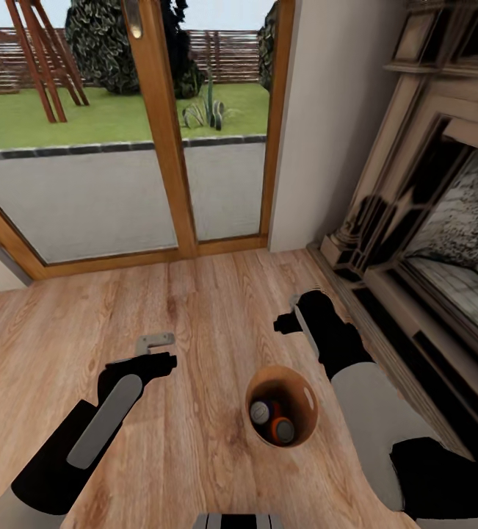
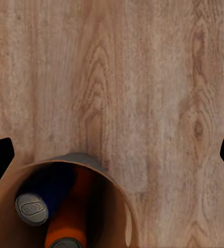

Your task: Put the three can of soda from the living room inside the tash can in the kitchen.

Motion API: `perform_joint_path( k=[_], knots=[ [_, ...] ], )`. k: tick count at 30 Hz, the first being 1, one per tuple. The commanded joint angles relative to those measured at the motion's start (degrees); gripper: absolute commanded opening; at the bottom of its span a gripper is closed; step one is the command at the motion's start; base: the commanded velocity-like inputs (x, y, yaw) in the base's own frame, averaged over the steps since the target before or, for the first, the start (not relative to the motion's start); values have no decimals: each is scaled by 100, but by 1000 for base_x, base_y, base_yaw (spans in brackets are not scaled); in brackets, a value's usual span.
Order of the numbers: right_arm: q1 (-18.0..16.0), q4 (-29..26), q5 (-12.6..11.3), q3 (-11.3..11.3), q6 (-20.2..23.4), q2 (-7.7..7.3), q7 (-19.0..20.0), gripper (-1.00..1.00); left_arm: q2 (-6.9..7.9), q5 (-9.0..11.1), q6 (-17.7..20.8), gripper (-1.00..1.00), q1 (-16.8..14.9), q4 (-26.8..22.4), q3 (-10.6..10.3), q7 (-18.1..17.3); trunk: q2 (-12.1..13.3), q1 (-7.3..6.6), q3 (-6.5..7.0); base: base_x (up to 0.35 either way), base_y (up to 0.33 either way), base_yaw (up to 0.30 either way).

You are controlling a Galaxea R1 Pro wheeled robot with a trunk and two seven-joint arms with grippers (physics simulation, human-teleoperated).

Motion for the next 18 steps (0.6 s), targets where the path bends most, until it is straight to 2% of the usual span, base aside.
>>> perform_joint_path(
  k=[1, 4, 5, 7, 11, 15, 18],
  knots=[
    [139, -180, 4, 40, 0, -2, 0, 100, 0, -3, -2, 100, 0, 0, -1, -17, 42, -22, 19, 0, 0, 0],
    [601, -728, 43, 179, 0, -15, 0, 100, 12, -15, -12, 100, 3, -1, 0, -106, 162, -88, 72, 0, 0, 0],
    [851, -1030, 95, 249, 0, -31, 0, 100, 32, -23, -19, 100, 7, -1, 1, -185, 202, -110, 90, 0, 0, 0],
    [1077, -1288, 140, 288, 0, -49, 0, 100, 50, -33, -36, 100, 51, 1, 5, -286, 282, -154, 126, 0, 0, 0],
    [1542, -1687, 195, 326, 0, -88, 4, 100, 98, -63, -244, 100, 356, 15, 26, -585, 443, -242, 198, 0, 0, 0],
    [1949, -2004, 223, 343, 0, -116, 10, 100, 245, -100, -533, 100, 749, 20, 36, -892, 603, -330, 270, 0, 0, 0],
    [2257, -2300, 238, 350, 0, -146, 14, 100, 401, -202, -731, 100, 933, 19, 31, -1022, 723, -396, 324, 0, 0, 0]
  ],
)
